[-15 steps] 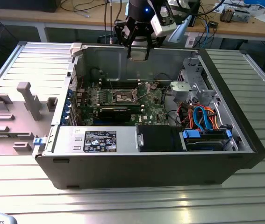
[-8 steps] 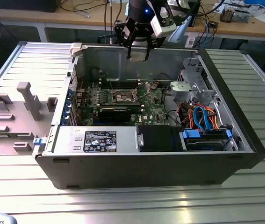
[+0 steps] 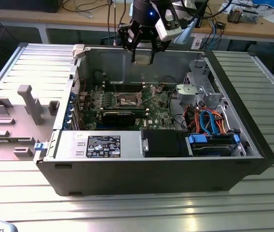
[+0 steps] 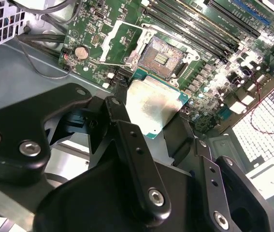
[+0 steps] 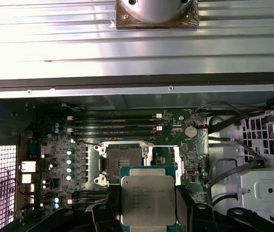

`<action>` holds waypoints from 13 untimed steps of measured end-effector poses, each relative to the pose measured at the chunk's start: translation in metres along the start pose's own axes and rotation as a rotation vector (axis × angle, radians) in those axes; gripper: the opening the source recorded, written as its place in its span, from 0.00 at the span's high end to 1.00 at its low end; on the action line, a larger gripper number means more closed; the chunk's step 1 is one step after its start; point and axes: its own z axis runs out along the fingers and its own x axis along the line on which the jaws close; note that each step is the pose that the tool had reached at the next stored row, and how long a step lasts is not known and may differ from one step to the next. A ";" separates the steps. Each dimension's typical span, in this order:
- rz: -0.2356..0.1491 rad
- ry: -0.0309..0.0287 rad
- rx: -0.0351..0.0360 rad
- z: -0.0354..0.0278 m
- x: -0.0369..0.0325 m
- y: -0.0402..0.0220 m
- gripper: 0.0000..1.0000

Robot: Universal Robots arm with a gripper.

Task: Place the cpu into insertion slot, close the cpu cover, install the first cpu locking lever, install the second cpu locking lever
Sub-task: 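Place the cpu into insertion slot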

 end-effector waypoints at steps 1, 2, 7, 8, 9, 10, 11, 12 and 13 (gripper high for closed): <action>0.000 0.0000 0.0000 0.0001 0.0000 0.0000 0.46; 0.000 0.0000 0.0000 0.0009 0.0000 -0.0001 0.46; 0.000 0.0000 0.0014 0.0018 0.0000 -0.0002 0.46; 0.000 0.0000 0.0019 0.0018 0.0000 -0.0002 0.46; 0.000 0.0000 0.0021 0.0018 0.0000 -0.0002 0.46; 0.000 -0.0001 0.0051 0.0089 -0.0002 -0.0010 0.46; 0.000 -0.0001 0.0051 0.0157 -0.0003 -0.0017 0.46; 0.000 -0.0001 0.0051 0.0158 -0.0003 -0.0017 0.46; 0.000 -0.0001 0.0051 0.0158 -0.0003 -0.0017 0.46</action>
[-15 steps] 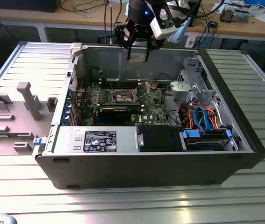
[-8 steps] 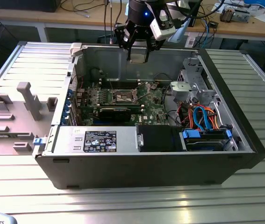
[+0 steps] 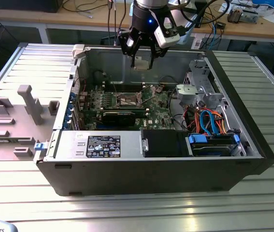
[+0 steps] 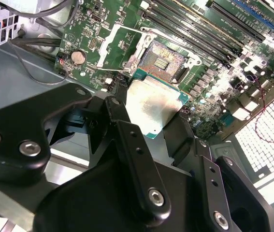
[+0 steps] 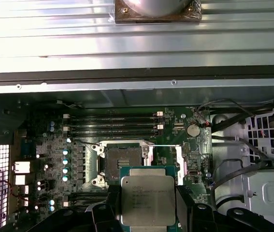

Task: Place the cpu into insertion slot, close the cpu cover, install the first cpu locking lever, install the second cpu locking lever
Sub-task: 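Place the cpu into insertion slot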

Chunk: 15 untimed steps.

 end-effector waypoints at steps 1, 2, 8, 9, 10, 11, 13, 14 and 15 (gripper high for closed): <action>0.000 -0.0001 -0.0003 0.0004 0.0000 0.0000 0.46; 0.000 -0.0001 -0.0002 0.0006 0.0000 0.0000 0.46; 0.000 0.0000 0.0000 0.0022 0.0002 -0.0002 0.46; 0.000 0.0000 0.0000 0.0024 0.0002 -0.0003 0.46; 0.000 0.0000 0.0000 0.0026 0.0002 -0.0003 0.46; 0.000 0.0000 0.0000 0.0029 0.0002 -0.0003 0.46; 0.000 0.0001 0.0000 0.0035 0.0002 -0.0004 0.46; 0.000 0.0001 0.0001 0.0037 0.0002 -0.0004 0.46; 0.000 0.0000 0.0008 0.0040 0.0002 -0.0004 0.46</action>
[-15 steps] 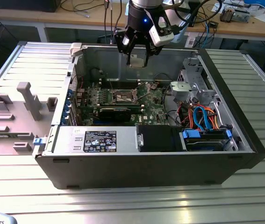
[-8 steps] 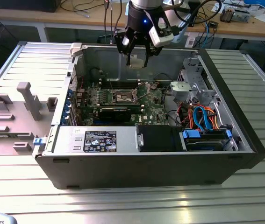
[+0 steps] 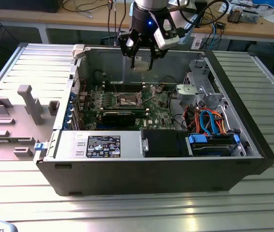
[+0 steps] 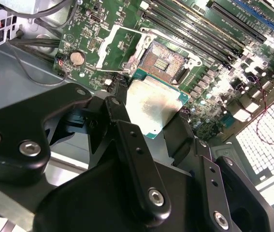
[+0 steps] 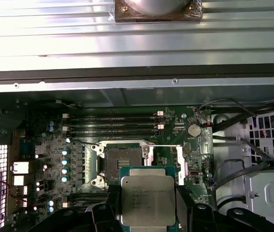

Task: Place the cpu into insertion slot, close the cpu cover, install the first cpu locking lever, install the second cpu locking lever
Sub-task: 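Place the cpu into insertion slot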

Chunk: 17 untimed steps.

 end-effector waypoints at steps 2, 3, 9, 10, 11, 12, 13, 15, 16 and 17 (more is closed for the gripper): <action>0.000 0.0000 0.0013 0.0003 0.0000 -0.0001 0.46; 0.000 0.0000 0.0017 0.0004 0.0000 -0.0001 0.46; 0.000 -0.0001 0.0017 0.0123 -0.0002 -0.0013 0.46; 0.000 -0.0001 0.0017 0.0125 -0.0002 -0.0013 0.46; 0.000 0.0000 0.0017 0.0127 -0.0002 -0.0013 0.46; 0.000 0.0000 0.0017 0.0141 -0.0003 -0.0015 0.46; 0.000 -0.0001 0.0017 0.0155 -0.0003 -0.0016 0.46; 0.000 0.0000 0.0017 0.0157 -0.0003 -0.0017 0.46; 0.000 -0.0001 0.0017 0.0159 -0.0003 -0.0017 0.46; 0.000 -0.0001 0.0017 0.0161 -0.0003 -0.0017 0.46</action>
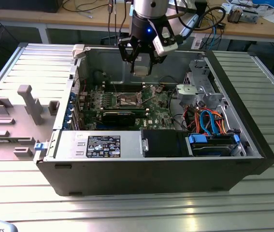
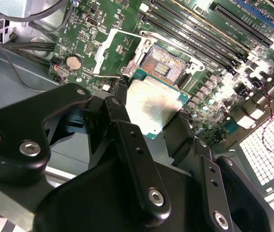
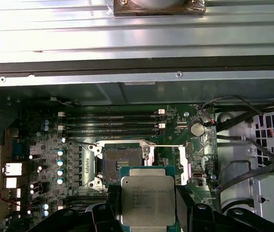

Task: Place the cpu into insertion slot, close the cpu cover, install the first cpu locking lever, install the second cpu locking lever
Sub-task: 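Place the cpu into insertion slot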

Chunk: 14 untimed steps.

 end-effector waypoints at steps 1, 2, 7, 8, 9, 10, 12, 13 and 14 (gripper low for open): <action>0.000 0.0000 0.0000 0.0002 0.0000 0.0000 0.46; 0.000 0.0000 0.0000 0.0004 0.0000 0.0000 0.46; 0.000 0.0001 0.0000 0.0015 0.0000 -0.0002 0.46; 0.000 0.0000 -0.0001 0.0021 0.0000 -0.0002 0.46; 0.000 0.0000 0.0000 0.0021 -0.0001 -0.0002 0.46; 0.000 0.0000 0.0000 0.0022 -0.0001 -0.0002 0.46; 0.000 0.0000 -0.0001 0.0026 -0.0001 -0.0003 0.46; 0.000 0.0000 0.0000 0.0027 -0.0001 -0.0003 0.46; 0.000 0.0001 -0.0001 0.0029 -0.0001 -0.0003 0.46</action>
